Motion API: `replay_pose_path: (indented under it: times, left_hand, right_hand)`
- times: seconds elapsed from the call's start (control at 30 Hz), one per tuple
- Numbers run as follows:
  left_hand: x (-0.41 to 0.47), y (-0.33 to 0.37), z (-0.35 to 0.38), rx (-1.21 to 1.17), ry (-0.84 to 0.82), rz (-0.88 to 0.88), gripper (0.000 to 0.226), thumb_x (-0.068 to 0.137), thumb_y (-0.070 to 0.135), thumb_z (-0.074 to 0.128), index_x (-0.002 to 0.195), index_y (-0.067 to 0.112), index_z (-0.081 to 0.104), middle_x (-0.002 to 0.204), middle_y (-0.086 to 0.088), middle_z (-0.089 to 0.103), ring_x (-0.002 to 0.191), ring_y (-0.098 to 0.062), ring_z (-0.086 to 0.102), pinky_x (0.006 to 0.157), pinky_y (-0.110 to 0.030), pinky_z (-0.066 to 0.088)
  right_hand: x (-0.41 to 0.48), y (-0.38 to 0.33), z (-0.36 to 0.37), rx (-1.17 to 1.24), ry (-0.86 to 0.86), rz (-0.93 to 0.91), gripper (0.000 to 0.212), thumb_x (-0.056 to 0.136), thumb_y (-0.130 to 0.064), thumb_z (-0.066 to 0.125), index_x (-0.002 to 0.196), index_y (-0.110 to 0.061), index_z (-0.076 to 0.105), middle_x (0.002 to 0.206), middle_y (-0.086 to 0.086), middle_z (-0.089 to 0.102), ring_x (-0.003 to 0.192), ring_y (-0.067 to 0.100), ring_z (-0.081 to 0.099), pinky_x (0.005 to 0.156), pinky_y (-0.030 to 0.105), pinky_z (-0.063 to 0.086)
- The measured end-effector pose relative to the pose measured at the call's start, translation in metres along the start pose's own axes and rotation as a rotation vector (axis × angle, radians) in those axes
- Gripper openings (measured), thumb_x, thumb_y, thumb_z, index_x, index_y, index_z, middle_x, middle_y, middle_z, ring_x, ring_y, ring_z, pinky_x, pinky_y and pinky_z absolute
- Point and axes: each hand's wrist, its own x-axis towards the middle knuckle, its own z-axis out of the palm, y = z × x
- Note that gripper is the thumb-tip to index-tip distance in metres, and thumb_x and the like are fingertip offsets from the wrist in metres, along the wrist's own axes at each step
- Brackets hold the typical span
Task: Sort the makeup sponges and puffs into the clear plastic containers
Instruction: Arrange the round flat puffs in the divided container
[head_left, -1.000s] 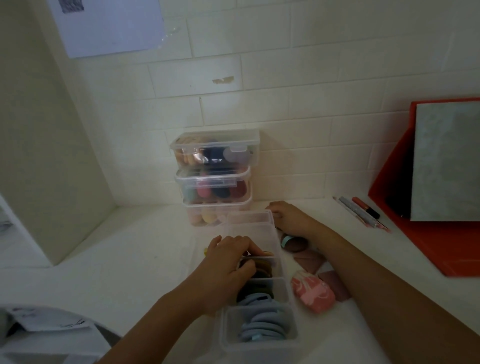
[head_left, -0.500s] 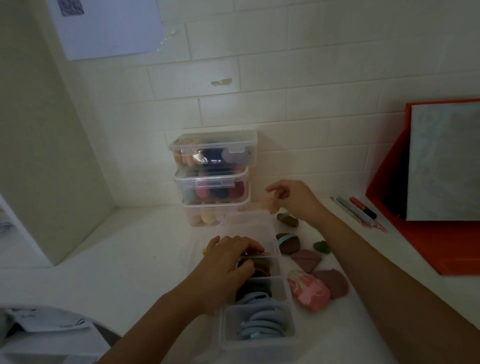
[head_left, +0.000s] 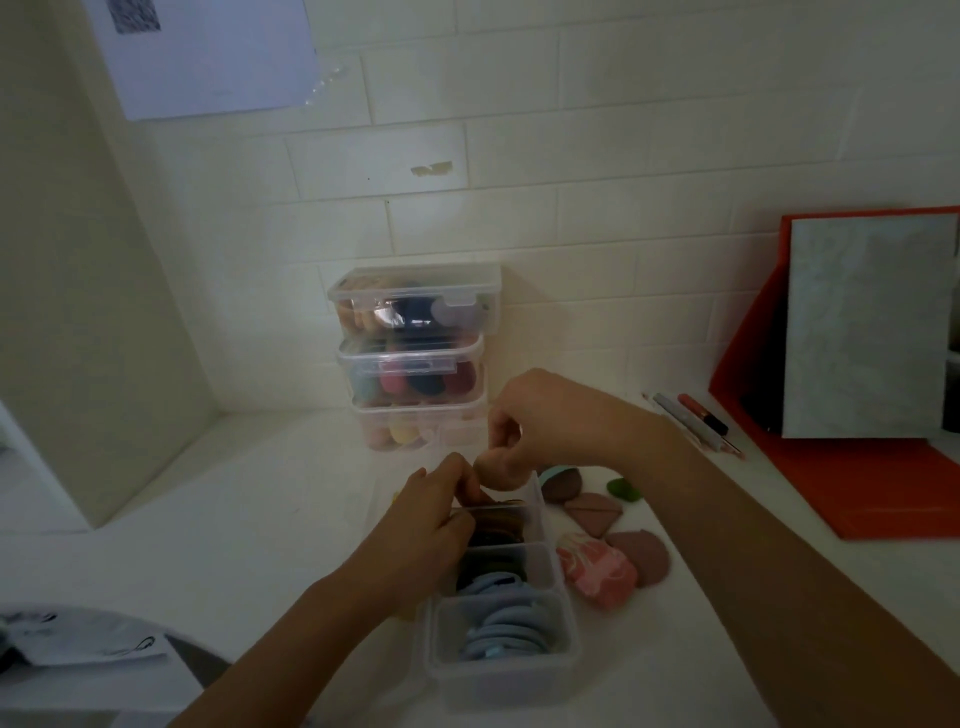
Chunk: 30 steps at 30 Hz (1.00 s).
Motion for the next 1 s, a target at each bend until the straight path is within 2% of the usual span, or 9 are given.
replay_pose_path:
  times: [0.17,0.3,0.37,0.47,0.6,0.67,0.73,0.83,1.0]
  left_hand:
    - [-0.001,0.001,0.001,-0.035,0.111,0.045,0.030,0.084,0.001,0.045,0.070,0.027,0.045,0.075,0.005,0.054,0.076,-0.016,0.049,0.066,-0.024,0.034]
    - [-0.001,0.000,0.003,-0.067,0.135,0.058,0.030,0.087,0.002,0.045,0.071,0.027,0.046,0.076,0.005,0.054,0.075,-0.014,0.048,0.064,-0.022,0.033]
    - [-0.002,0.000,0.004,-0.072,0.142,0.073,0.029,0.088,0.003,0.045,0.073,0.028,0.046,0.078,0.005,0.055,0.076,-0.015,0.049,0.065,-0.022,0.033]
    - [-0.001,-0.002,0.006,-0.067,0.130,0.079,0.025,0.089,0.008,0.045,0.078,0.030,0.050,0.084,0.005,0.058,0.082,-0.016,0.052,0.069,-0.023,0.037]
    - [-0.002,-0.003,0.007,-0.070,0.114,0.090,0.020,0.086,0.022,0.042,0.096,0.032,0.056,0.094,0.009,0.062,0.090,-0.012,0.056,0.080,-0.027,0.045]
    - [-0.002,-0.003,0.006,-0.045,0.121,0.109,0.023,0.088,0.021,0.041,0.101,0.033,0.057,0.096,0.010,0.060,0.091,-0.009,0.055,0.082,-0.024,0.044]
    - [-0.001,-0.002,0.006,-0.006,0.122,0.133,0.024,0.089,0.023,0.039,0.100,0.034,0.058,0.098,0.011,0.056,0.094,-0.005,0.053,0.082,-0.016,0.040]
    - [0.000,-0.002,0.005,-0.005,0.091,0.125,0.027,0.086,0.027,0.035,0.098,0.033,0.059,0.100,0.011,0.053,0.096,-0.004,0.051,0.082,-0.014,0.040]
    - [0.000,-0.010,0.008,-0.033,0.079,0.097,0.029,0.083,0.030,0.033,0.101,0.039,0.053,0.108,0.013,0.056,0.104,-0.006,0.051,0.093,-0.023,0.044]
  right_hand:
    - [0.000,-0.017,0.020,-0.237,-0.005,-0.070,0.021,0.086,-0.027,0.063,0.091,-0.010,0.073,0.088,0.006,0.067,0.080,0.019,0.062,0.072,0.029,0.050]
    - [-0.003,-0.020,0.018,-0.267,-0.058,-0.078,0.017,0.089,-0.013,0.057,0.089,-0.003,0.070,0.064,0.000,0.050,0.067,0.016,0.051,0.053,0.019,0.036]
    - [-0.004,-0.018,0.018,-0.251,-0.074,-0.070,0.017,0.090,-0.009,0.054,0.093,-0.002,0.069,0.067,-0.001,0.049,0.068,0.014,0.049,0.052,0.021,0.032]
    - [-0.005,-0.016,0.020,-0.238,-0.093,-0.054,0.018,0.090,-0.010,0.054,0.098,-0.002,0.068,0.087,0.008,0.063,0.077,0.019,0.056,0.065,0.024,0.037]
    - [-0.003,-0.009,0.019,-0.234,-0.195,-0.020,0.018,0.091,-0.010,0.053,0.094,-0.001,0.068,0.064,0.000,0.049,0.056,0.013,0.045,0.049,0.020,0.032]
    - [-0.002,-0.006,0.021,-0.228,-0.239,-0.002,0.021,0.092,-0.009,0.050,0.099,-0.001,0.068,0.076,0.005,0.059,0.064,0.016,0.049,0.049,0.018,0.031]
    - [-0.001,-0.003,0.021,-0.191,-0.283,-0.010,0.024,0.092,-0.010,0.050,0.105,-0.004,0.069,0.092,0.009,0.066,0.073,0.017,0.052,0.050,0.019,0.033]
    - [-0.002,0.007,0.009,-0.051,-0.304,-0.022,0.021,0.092,-0.020,0.057,0.106,-0.016,0.071,0.079,-0.010,0.064,0.065,0.004,0.051,0.057,0.018,0.037]
    - [-0.001,0.048,0.002,0.339,0.012,0.138,0.010,0.083,-0.029,0.070,0.080,-0.020,0.073,0.059,-0.012,0.058,0.048,-0.002,0.047,0.053,0.013,0.039]
